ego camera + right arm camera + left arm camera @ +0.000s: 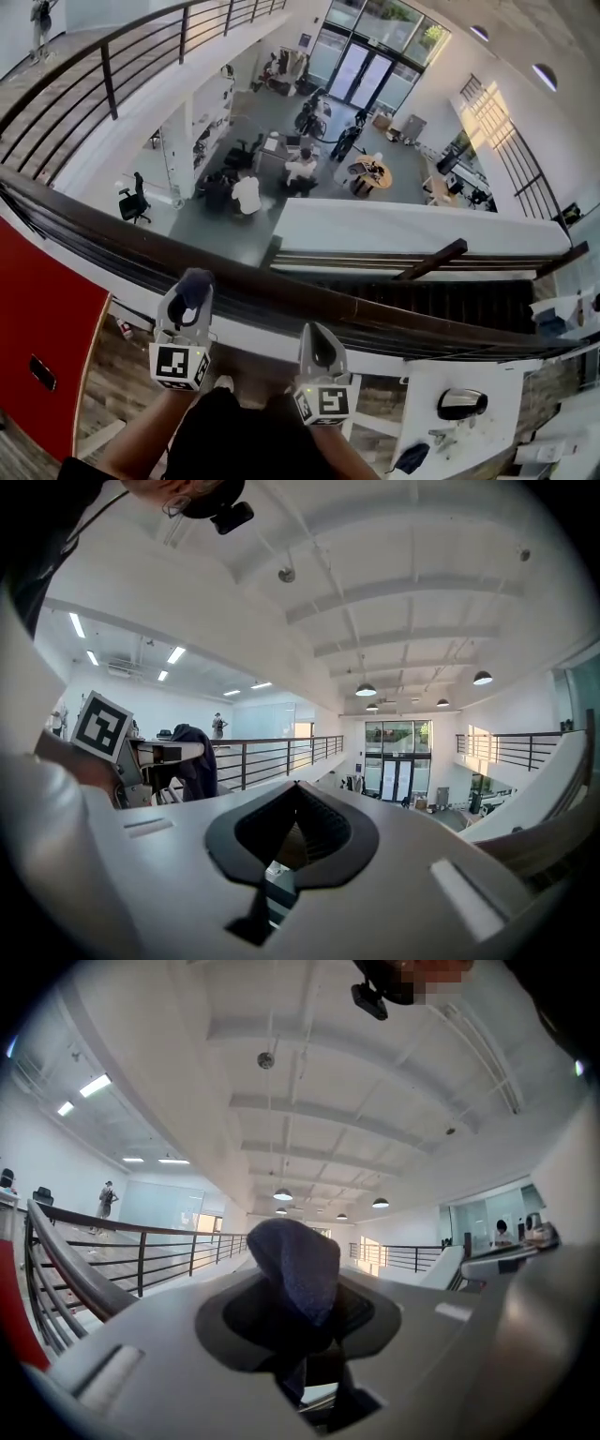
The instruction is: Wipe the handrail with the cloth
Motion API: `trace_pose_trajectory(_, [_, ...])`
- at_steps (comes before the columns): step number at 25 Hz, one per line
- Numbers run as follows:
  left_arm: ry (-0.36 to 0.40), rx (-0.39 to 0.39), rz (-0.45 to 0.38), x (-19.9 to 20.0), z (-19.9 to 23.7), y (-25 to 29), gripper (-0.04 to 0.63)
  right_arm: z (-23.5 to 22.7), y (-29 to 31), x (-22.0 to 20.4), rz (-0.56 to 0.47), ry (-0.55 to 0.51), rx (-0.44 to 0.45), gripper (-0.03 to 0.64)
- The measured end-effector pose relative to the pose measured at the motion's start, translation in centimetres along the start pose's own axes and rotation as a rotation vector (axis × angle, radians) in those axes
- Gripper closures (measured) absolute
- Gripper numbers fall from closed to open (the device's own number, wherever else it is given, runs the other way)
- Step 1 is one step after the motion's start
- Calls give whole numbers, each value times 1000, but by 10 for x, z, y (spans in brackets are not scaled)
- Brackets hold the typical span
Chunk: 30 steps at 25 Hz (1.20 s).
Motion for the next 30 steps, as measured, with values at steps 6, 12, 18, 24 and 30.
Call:
trace_pose_trajectory(6, [24, 15, 21, -2, 20, 23, 476, -6, 10, 4, -12, -10, 4, 615])
trace_pose_trajectory(12, [25, -30, 95, -16, 27, 43, 472, -1, 6, -1, -22, 22, -17, 615])
trace_pose_trajectory(18, [-23, -21, 129, -39, 28, 56, 471, -4, 3, 4, -1, -39, 32, 615])
trace_pose_trajectory(24, [-44, -81, 180, -58, 15, 70, 471, -20, 1, 4, 8, -38, 19, 615])
trace_pose_trajectory(30, [1, -91, 214, -66, 10, 73, 469, -23, -3, -7, 26, 9, 27, 615])
Point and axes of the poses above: the fingertips, and each gripper's own axes: y forward along the fingers, z to its left, x out of its top, the point moved 8 cm from there along -y, backward along the fingers, and after that the axes turned 2 degrees about y, right-handed, at the moved point
